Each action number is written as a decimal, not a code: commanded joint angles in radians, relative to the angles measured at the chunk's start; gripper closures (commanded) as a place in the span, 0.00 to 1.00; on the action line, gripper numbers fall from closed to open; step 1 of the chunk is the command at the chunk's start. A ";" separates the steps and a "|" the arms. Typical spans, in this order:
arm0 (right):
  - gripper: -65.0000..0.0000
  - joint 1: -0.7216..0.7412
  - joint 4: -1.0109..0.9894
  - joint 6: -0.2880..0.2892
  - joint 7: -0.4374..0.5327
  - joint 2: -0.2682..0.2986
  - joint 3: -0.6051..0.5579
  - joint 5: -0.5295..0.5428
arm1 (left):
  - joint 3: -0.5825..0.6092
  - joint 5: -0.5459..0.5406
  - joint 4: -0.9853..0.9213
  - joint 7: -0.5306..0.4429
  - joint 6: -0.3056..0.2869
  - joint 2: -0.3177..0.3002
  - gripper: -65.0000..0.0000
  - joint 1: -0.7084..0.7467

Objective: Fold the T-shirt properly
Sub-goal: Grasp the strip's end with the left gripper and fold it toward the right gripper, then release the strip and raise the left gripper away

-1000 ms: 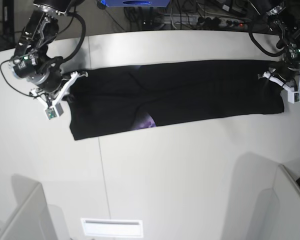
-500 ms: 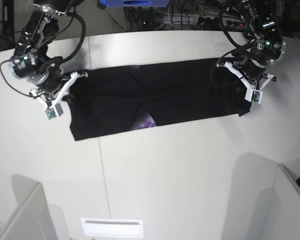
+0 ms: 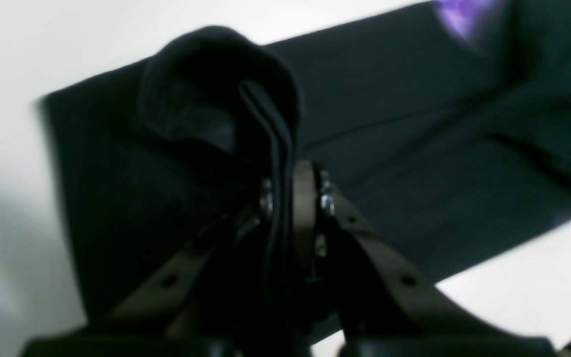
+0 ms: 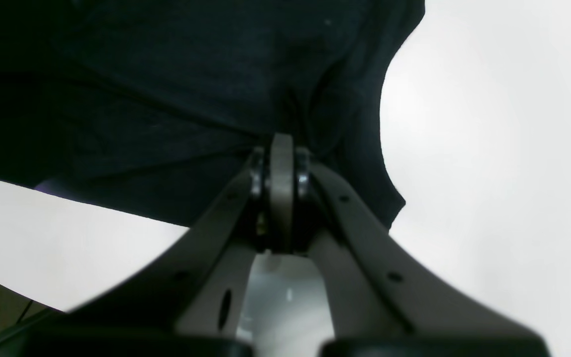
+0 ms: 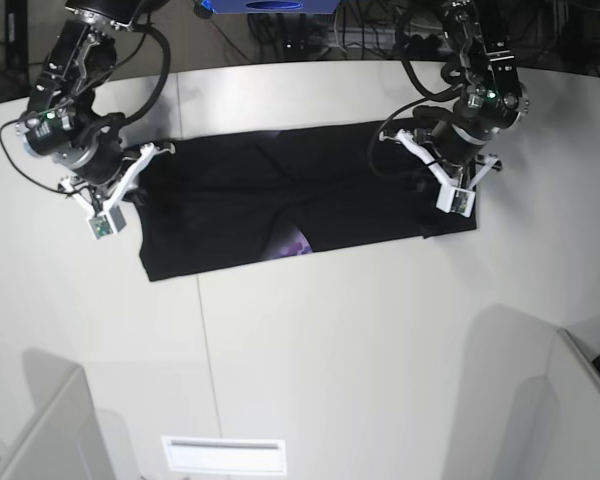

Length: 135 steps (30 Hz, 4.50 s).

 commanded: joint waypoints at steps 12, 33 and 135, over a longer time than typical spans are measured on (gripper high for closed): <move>1.00 0.009 0.013 -0.006 0.020 0.008 0.004 0.014 | 0.151 -0.019 -0.011 -0.022 0.099 0.000 1.00 -0.056; 1.00 0.011 0.013 -0.006 0.020 0.008 0.004 0.014 | 0.197 -0.019 -0.100 -0.024 0.101 0.037 1.00 -0.086; 0.40 0.453 -0.805 -0.108 -0.326 0.071 0.337 0.241 | -0.332 0.010 -0.201 -0.189 -0.074 -0.130 1.00 0.105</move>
